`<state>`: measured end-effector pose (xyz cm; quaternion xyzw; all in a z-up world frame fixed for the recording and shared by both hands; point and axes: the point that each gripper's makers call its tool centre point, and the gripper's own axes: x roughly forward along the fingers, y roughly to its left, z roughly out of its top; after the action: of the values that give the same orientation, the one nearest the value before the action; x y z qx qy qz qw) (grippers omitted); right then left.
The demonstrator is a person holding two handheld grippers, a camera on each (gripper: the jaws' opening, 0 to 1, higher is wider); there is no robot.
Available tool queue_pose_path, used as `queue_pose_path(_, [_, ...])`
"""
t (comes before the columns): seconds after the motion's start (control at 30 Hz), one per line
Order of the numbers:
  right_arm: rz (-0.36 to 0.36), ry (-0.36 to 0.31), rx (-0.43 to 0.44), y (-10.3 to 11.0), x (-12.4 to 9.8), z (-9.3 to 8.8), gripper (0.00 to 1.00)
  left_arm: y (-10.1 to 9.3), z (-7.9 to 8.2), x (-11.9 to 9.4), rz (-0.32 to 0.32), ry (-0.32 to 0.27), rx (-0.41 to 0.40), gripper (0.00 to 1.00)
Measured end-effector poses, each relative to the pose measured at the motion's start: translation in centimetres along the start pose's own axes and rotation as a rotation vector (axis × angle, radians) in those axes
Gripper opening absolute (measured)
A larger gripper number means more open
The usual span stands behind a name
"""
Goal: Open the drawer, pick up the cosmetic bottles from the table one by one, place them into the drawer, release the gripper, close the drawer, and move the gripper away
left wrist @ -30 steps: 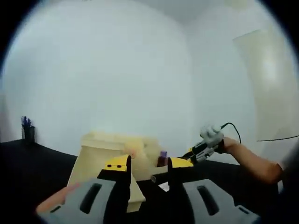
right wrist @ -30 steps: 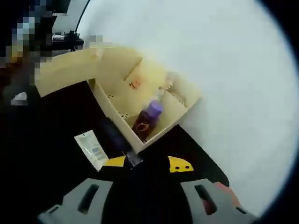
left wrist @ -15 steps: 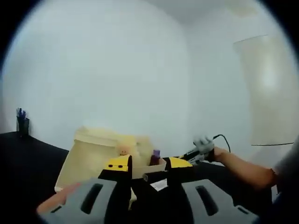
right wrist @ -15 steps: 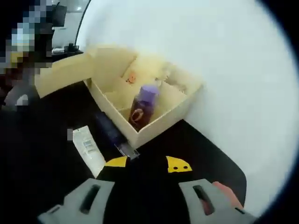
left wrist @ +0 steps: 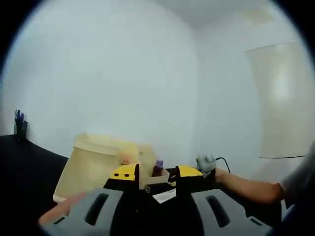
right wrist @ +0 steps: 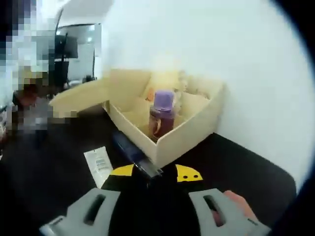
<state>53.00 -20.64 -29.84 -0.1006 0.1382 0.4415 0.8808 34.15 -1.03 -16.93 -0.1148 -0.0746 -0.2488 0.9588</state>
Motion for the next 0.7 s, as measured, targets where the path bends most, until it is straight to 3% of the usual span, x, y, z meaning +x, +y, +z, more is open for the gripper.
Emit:
queue_pose_path(0.17, [0.037,-0.047,0.031,0.2,0.1,-0.1,0.26,0.6,0.0,0.0,0.001,0.005,-0.003,0.32])
queue_pose_path(0.27, [0.099,-0.042,0.072,1.5,0.2,-0.4,0.26,0.6,-0.1,0.0,0.0,0.008,-0.004,0.32])
queue_pose_path(0.7, [0.11,0.045,-0.03,2.8,-0.5,-0.5,0.21,0.9,-0.2,0.0,0.002,0.012,-0.003,0.32])
